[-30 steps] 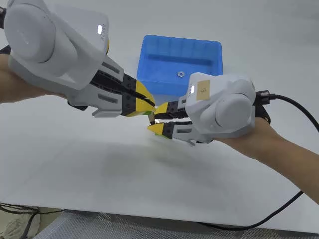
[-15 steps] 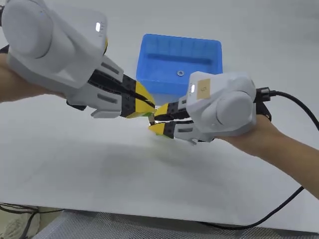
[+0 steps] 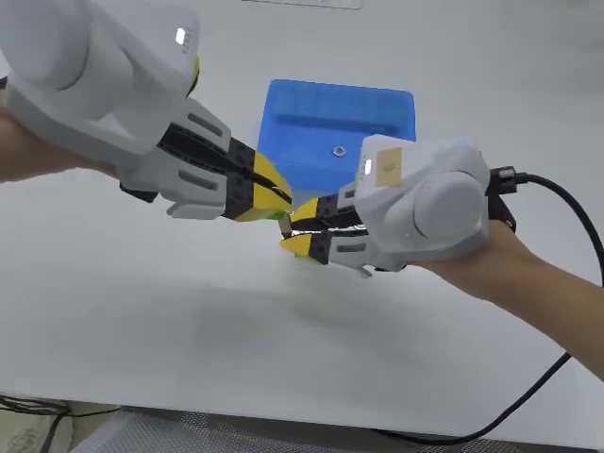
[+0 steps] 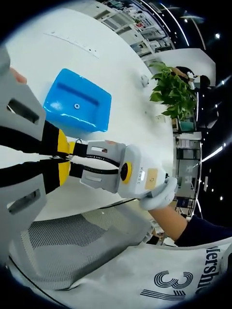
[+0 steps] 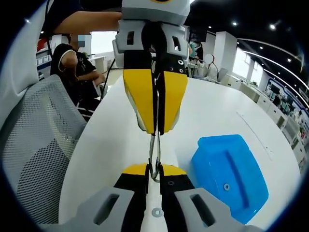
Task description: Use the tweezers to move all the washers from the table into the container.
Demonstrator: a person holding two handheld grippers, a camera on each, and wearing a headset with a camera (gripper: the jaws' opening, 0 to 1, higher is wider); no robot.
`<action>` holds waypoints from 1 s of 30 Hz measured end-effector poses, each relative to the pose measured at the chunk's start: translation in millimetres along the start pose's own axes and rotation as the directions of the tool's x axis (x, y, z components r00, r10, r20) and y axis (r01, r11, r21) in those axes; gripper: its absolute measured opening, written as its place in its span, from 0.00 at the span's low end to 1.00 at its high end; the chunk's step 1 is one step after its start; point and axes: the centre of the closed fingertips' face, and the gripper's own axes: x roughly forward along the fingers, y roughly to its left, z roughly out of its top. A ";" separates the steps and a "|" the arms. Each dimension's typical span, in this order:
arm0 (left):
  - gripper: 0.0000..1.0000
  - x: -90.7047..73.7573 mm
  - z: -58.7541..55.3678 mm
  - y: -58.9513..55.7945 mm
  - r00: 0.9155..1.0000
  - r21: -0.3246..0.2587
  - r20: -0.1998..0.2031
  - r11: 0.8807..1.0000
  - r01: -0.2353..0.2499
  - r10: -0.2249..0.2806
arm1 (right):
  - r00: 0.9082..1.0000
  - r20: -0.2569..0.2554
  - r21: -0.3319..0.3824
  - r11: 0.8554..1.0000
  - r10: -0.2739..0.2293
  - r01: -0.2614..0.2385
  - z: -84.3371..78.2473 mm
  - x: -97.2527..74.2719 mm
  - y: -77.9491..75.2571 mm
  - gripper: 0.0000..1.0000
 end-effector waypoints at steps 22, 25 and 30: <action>0.06 -26.4 57.3 27.3 0.997 0.113 0.042 0.992 -0.063 0.059 | 0.994 0.061 -0.067 0.993 -0.093 0.097 43.5 -45.6 -42.6 0.09; 0.06 -26.6 64.3 37.5 0.997 0.133 0.043 0.989 -0.069 0.064 | 0.992 0.066 -0.082 0.990 -0.109 0.114 47.0 -48.8 -54.7 0.09; 0.06 -23.8 69.6 56.3 0.996 0.157 0.042 0.984 -0.079 0.073 | 0.990 0.060 -0.100 0.986 -0.126 0.132 46.6 -51.4 -77.5 0.09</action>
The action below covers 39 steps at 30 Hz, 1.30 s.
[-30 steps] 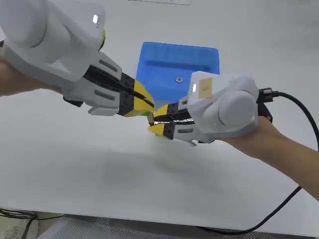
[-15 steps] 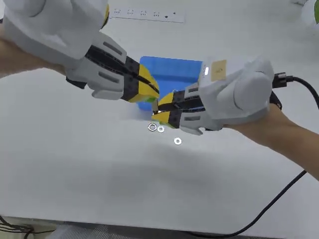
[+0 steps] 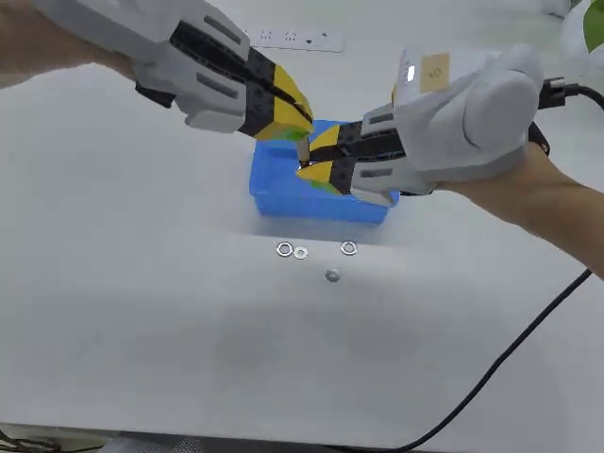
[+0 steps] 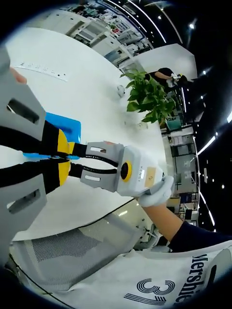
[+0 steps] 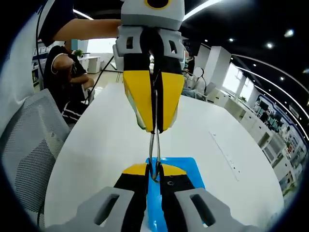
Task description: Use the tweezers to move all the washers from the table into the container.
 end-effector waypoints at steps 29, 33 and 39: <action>0.06 63.3 -70.0 45.4 0.998 -0.099 -0.013 0.993 0.060 -0.061 | 0.994 -0.069 0.105 0.991 0.086 -0.078 -78.6 55.5 -25.0 0.09; 0.06 66.0 -72.0 44.1 0.998 -0.103 -0.016 0.993 0.064 -0.066 | 0.994 -0.071 0.114 0.990 0.086 -0.078 -82.5 55.9 -24.2 0.09; 0.06 67.3 -70.3 44.5 0.998 -0.108 -0.008 0.992 0.065 -0.066 | 0.994 -0.070 0.121 0.990 0.083 -0.074 -83.7 55.0 -25.4 0.10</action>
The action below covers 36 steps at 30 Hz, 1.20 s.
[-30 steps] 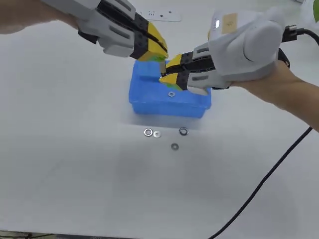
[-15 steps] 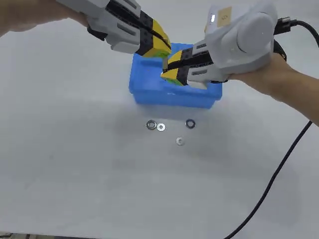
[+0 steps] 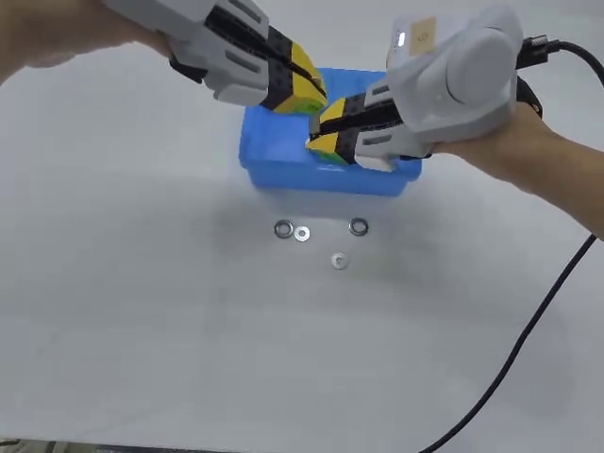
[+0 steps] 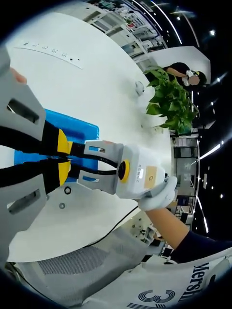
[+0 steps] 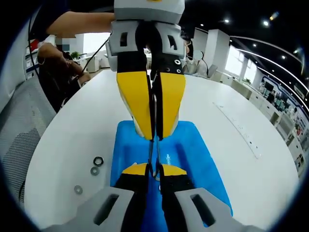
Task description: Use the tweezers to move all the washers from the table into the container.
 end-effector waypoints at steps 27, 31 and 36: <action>0.06 -46.0 37.8 -23.9 0.998 0.079 0.004 0.994 -0.071 0.070 | 0.997 0.052 -0.104 0.993 -0.052 0.057 52.5 -34.1 12.3 0.12; 0.06 -54.7 45.9 -34.8 0.997 0.079 0.019 0.994 -0.071 0.069 | 0.996 0.073 -0.101 0.993 -0.054 0.061 62.0 -42.8 23.0 0.12; 0.06 -59.4 47.7 -52.1 0.998 0.091 0.005 0.994 -0.064 0.064 | 0.997 0.062 -0.129 0.990 -0.049 0.057 66.6 -48.4 40.2 0.12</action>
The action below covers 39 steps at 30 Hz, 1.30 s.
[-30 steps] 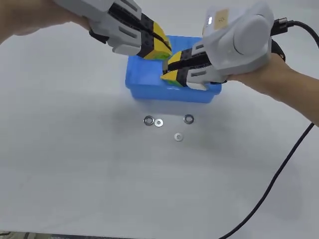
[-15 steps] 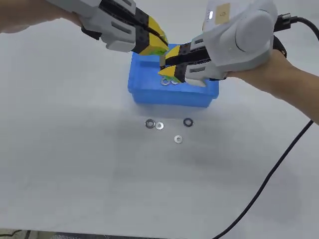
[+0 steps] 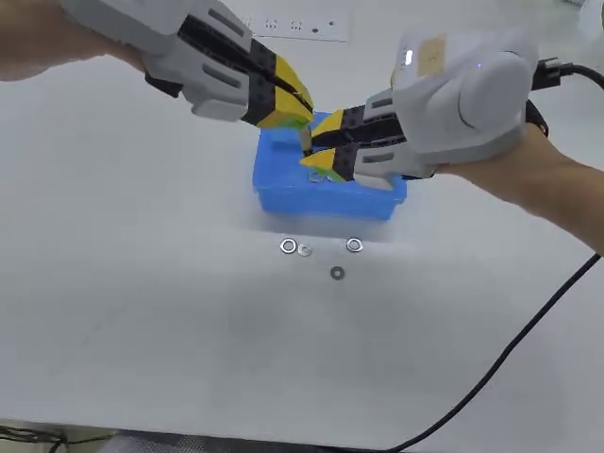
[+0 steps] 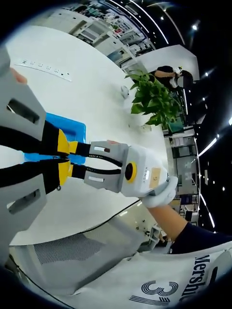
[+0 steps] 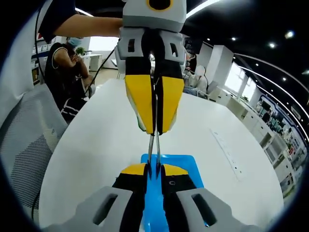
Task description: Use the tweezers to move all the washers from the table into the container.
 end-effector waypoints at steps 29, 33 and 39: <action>0.06 7.6 -23.8 -53.2 0.999 -0.021 -0.011 0.999 0.050 -0.050 | 0.997 -0.046 0.015 0.998 0.066 -0.065 -12.2 15.6 58.0 0.12; 0.06 12.3 -30.2 -54.7 0.998 -0.034 -0.014 0.998 0.057 -0.057 | 0.995 -0.050 0.021 0.996 0.088 -0.087 -18.4 19.4 61.6 0.12; 0.06 15.9 -39.6 -54.8 0.998 -0.054 -0.017 0.997 0.061 -0.062 | 0.993 -0.049 0.037 0.994 0.105 -0.103 -23.5 24.9 64.8 0.12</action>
